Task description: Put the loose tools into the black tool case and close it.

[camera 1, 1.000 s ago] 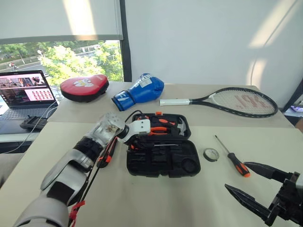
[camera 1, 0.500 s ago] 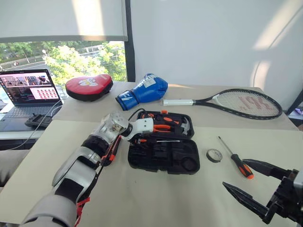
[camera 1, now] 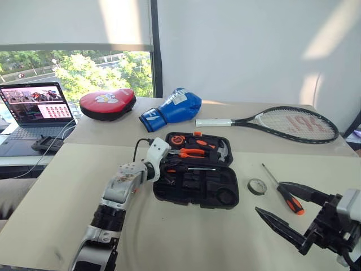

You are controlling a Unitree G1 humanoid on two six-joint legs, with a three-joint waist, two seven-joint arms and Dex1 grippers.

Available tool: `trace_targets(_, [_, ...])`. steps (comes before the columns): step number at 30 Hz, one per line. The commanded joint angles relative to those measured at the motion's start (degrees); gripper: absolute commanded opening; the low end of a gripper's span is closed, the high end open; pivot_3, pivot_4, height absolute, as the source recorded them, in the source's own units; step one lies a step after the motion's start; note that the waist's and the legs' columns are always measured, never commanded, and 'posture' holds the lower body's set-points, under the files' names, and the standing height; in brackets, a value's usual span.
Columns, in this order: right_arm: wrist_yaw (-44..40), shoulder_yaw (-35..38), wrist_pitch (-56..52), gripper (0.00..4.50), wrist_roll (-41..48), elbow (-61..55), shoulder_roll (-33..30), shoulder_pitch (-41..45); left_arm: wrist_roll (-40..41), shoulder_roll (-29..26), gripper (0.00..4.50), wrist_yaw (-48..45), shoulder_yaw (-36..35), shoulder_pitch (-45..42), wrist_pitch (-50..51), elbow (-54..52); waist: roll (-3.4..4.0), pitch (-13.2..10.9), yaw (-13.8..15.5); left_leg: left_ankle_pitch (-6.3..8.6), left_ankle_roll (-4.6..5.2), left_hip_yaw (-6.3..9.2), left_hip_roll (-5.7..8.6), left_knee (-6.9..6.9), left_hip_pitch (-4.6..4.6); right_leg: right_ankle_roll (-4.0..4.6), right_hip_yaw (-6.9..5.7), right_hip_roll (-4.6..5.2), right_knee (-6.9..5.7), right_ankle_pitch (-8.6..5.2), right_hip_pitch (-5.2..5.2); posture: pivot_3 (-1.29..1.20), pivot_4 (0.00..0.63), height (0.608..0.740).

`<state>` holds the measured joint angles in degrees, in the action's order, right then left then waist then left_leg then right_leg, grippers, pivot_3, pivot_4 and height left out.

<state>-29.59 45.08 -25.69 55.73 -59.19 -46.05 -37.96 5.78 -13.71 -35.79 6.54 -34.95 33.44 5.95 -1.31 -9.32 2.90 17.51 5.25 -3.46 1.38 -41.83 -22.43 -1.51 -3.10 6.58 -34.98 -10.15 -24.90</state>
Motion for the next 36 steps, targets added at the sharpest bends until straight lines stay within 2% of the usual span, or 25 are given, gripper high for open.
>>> trace_targets(1, [1.38, 0.07, 1.22, 4.50, 0.24, -0.81, -0.59, -0.20, -3.30, -0.05, 0.05, 0.95, 4.70, 0.64, -2.74, 2.12, 0.00, 0.00, -0.08, 0.00, 0.00, 0.00, -0.01, 0.01, 0.01, 0.00, 0.01, -0.02, 0.00, 0.00, 0.00, 0.00, 0.150, 0.740])
trace_targets(6, [3.14, 0.30, -0.06, 4.50, -0.18, -0.81, -1.54, -1.54, -9.74, -3.74, 0.05, -2.16, 13.23, 0.19, -8.07, 8.70, 0.17, 0.12, -0.14, 0.06, 0.08, -0.01, -0.01, 0.04, 0.25, 0.01, 0.02, -0.04, 0.02, 0.00, 0.23, 0.00, 0.150, 0.740])
trace_targets(9, [5.89, -0.17, -3.90, 4.50, -2.10, -0.79, -2.24, -1.96, -11.74, -4.22, 0.05, -2.62, 15.05, -0.20, -13.18, 12.99, 0.32, 0.32, -0.18, 0.17, 0.23, -0.02, -0.06, 0.06, 0.64, -0.01, 0.02, 0.01, 0.15, -0.04, 0.65, 0.00, 0.150, 0.740])
trace_targets(13, [13.24, -1.99, -9.37, 4.50, -5.09, -0.04, -3.44, 1.86, -3.93, -1.78, 0.05, -5.94, 8.53, -1.10, -17.72, 13.69, 0.49, 0.61, -0.12, 0.18, 0.24, -0.02, -0.08, 0.06, 0.69, -0.26, 0.05, 0.40, 0.20, -0.27, 0.68, 0.00, 0.150, 0.740])
trace_targets(14, [14.73, -2.50, -11.18, 4.50, -5.23, -0.01, -4.23, 2.84, 0.12, -1.12, 0.05, -7.11, 5.34, -1.10, -16.02, 11.42, 0.52, 0.63, -0.15, 0.18, 0.24, -0.02, -0.07, 0.06, 0.69, -0.27, 0.05, 0.41, 0.20, -0.27, 0.67, 0.00, 0.150, 0.740])
trace_targets(16, [19.85, -4.12, -17.37, 4.50, -2.10, 2.20, -8.06, 7.97, 10.70, -4.79, 0.05, -15.80, -0.22, -1.04, -8.99, 2.67, 0.49, 0.60, -0.73, 0.17, 0.22, -0.04, -0.07, 0.06, 0.58, -0.31, 0.06, 0.43, 0.16, -0.21, 0.56, 0.00, 0.150, 0.740])
trace_targets(18, [21.84, -4.26, -22.38, 4.50, -1.07, 3.25, -11.06, 10.60, 17.18, -7.22, 0.05, -19.82, -2.58, -0.94, -1.43, -2.82, 0.30, 0.47, -0.96, -0.03, -0.08, -0.12, -0.09, 0.05, 0.07, 0.07, 0.06, 0.39, 0.02, 0.03, -0.06, 0.00, 0.150, 0.740])
trace_targets(19, [23.09, -4.38, -25.92, 4.50, 1.54, 5.59, -13.09, 12.49, 20.04, -9.44, 0.29, -22.09, -3.24, -0.84, 1.78, -6.08, 0.30, 0.47, -0.95, -0.31, -0.57, -0.12, -0.13, 0.06, -0.09, 0.11, 0.06, 0.26, -0.02, 0.05, -0.27, 0.00, 0.150, 0.740])
trace_targets(21, [24.50, -7.19, -30.55, 4.50, 7.23, 12.47, -16.51, 19.34, 25.86, -14.71, 0.65, -26.74, -5.23, -1.32, 7.64, -11.57, 0.27, 0.44, -1.17, -0.39, -0.69, -0.09, -0.19, 0.07, -0.09, 0.15, 0.06, -0.15, -0.08, 0.03, -0.27, 0.00, 0.150, 0.740])
trace_targets(23, [24.36, -9.55, -34.10, 4.50, 8.75, 17.51, -18.88, 24.16, 29.29, -18.33, 1.28, -28.87, -5.80, -1.29, 11.18, -15.96, 0.28, 0.42, -1.44, -0.40, -0.70, -0.09, -0.22, 0.12, -0.09, 0.22, 0.08, -0.22, -0.03, 0.00, -0.25, 0.00, 0.150, 0.740])
trace_targets(24, [23.56, -12.40, -35.89, 4.50, 8.12, 20.54, -20.88, 27.12, 31.35, -20.68, 1.74, -30.77, -6.21, -1.18, 12.86, -18.24, 0.30, 0.41, -1.45, -0.38, -0.67, -0.09, -0.20, 0.15, -0.07, 0.24, 0.08, -0.21, 0.01, -0.02, -0.22, 0.00, 0.150, 0.740])
trace_targets(27, [20.88, -21.02, -40.01, 4.50, 6.48, 28.94, -24.39, 36.17, 36.03, -25.30, 2.64, -33.04, -7.21, -0.79, 16.93, -23.32, 0.31, 0.37, -1.46, -0.16, -0.30, -0.15, -0.15, 0.16, -0.04, 0.31, 0.08, -0.19, 0.08, -0.09, -0.13, 0.00, 0.150, 0.740])
trace_targets(28, [19.19, -23.20, -40.39, 4.50, 5.12, 31.44, -25.20, 37.88, 37.13, -25.59, 2.83, -32.12, -7.27, -0.32, 17.96, -25.26, 0.31, 0.36, -1.44, 0.02, 0.01, -0.16, -0.13, 0.16, -0.04, 0.35, 0.06, -0.20, 0.09, -0.12, -0.13, 0.00, 0.150, 0.740])
trace_targets(30, [16.11, -31.86, -41.57, 4.50, 1.39, 37.46, -25.04, 46.30, 38.75, -26.65, 3.72, -31.48, -7.84, 0.15, 19.13, -26.91, 0.28, 0.32, -1.45, 0.02, 0.03, -0.19, -0.06, 0.12, -0.05, 0.28, 0.01, -0.16, 0.12, -0.10, -0.12, 0.00, 0.150, 0.740])
trace_targets(31, [14.82, -35.53, -42.00, 4.50, -0.62, 40.41, -24.26, 50.17, 39.46, -26.88, 4.00, -30.98, -8.15, 0.36, 19.59, -27.62, 0.31, 0.30, -1.59, -0.01, 0.01, -0.23, -0.01, 0.08, -0.02, 0.20, 0.00, -0.19, 0.12, -0.09, -0.10, 0.00, 0.150, 0.740])
trace_targets(32, [13.71, -39.13, -41.85, 4.50, -3.52, 43.81, -23.61, 53.43, 40.52, -26.64, 4.16, -29.96, -8.65, 0.46, 20.30, -28.23, 0.30, 0.26, -1.76, -0.01, 0.00, -0.25, 0.01, 0.08, -0.01, 0.20, 0.04, -0.19, 0.13, -0.09, -0.10, 0.00, 0.150, 0.740])
trace_targets(36, [5.42, -51.45, -34.48, 4.50, -17.67, 60.04, -21.83, 61.09, 43.32, -24.54, 4.16, -24.47, -9.08, 1.19, 22.47, -31.58, 0.25, 0.20, -1.84, -0.08, -0.11, -0.30, 0.10, 0.08, -0.01, 0.07, 0.09, -0.16, 0.14, -0.10, -0.10, 0.00, 0.150, 0.740])
